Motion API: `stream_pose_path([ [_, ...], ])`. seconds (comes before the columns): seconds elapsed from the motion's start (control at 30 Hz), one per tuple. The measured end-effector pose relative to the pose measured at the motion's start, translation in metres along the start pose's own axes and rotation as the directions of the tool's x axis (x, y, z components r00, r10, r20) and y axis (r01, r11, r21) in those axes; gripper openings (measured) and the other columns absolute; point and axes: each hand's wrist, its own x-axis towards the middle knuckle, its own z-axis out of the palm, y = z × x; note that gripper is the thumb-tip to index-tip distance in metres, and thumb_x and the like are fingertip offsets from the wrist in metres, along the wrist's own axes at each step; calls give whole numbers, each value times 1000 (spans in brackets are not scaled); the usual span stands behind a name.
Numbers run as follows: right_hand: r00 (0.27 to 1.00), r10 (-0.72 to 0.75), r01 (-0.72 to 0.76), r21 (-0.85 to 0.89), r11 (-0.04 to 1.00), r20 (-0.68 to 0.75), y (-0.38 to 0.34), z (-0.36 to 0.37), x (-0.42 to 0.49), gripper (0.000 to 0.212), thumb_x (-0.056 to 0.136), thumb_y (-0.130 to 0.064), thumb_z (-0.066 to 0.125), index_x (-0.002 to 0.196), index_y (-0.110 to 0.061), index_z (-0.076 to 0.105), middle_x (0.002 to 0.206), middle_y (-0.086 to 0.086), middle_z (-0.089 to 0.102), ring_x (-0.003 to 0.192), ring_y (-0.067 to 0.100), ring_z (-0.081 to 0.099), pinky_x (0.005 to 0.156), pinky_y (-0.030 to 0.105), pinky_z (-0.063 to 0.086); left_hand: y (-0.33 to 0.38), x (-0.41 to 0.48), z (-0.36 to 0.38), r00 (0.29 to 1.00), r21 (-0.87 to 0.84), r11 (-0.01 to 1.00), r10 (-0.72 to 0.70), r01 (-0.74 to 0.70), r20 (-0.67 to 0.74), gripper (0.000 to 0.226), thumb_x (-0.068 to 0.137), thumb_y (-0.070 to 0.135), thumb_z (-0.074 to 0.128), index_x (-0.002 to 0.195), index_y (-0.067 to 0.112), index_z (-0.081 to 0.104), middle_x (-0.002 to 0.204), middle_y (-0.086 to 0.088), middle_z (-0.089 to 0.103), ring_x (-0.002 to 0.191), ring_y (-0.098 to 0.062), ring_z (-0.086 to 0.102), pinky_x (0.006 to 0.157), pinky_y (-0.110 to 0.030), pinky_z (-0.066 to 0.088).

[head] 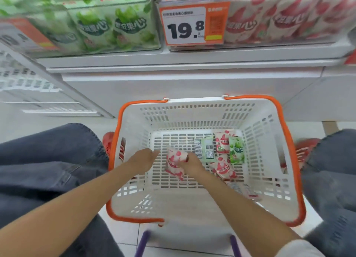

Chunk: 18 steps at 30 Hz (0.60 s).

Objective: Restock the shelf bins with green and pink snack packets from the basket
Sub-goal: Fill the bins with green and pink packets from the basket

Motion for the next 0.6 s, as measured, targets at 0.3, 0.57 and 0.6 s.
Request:
stream_pose_path([
  [0.3, 950, -296, 313, 287, 905, -104, -139, -103, -104, 22, 86, -14, 73, 106, -8, 67, 99, 8, 74, 92, 23, 72, 81, 32, 58, 122, -42, -70, 760, -336, 848, 113, -409, -640, 48, 101, 51, 35, 68, 18, 44, 64, 3, 51, 67, -24, 53, 61, -33, 36],
  [0.57, 723, -581, 643, 58, 763, -373, -273, -163, -191, 8, 82, -8, 75, 82, -8, 67, 72, 1, 70, 66, 14, 64, 64, 27, 54, 191, -113, -193, 384, -155, 711, 172, -685, -907, 48, 99, 52, 42, 63, 20, 38, 57, 2, 43, 60, -25, 45, 55, -37, 24],
  [0.6, 676, -610, 670, 2, 742, -413, -290, -170, -194, 10, 82, -8, 76, 86, -5, 68, 77, 3, 72, 70, 16, 66, 66, 29, 55, 196, -118, -209, 350, -112, 697, 209, -708, -913, 47, 100, 50, 40, 65, 19, 42, 59, 2, 46, 60, -24, 46, 55, -38, 27],
])
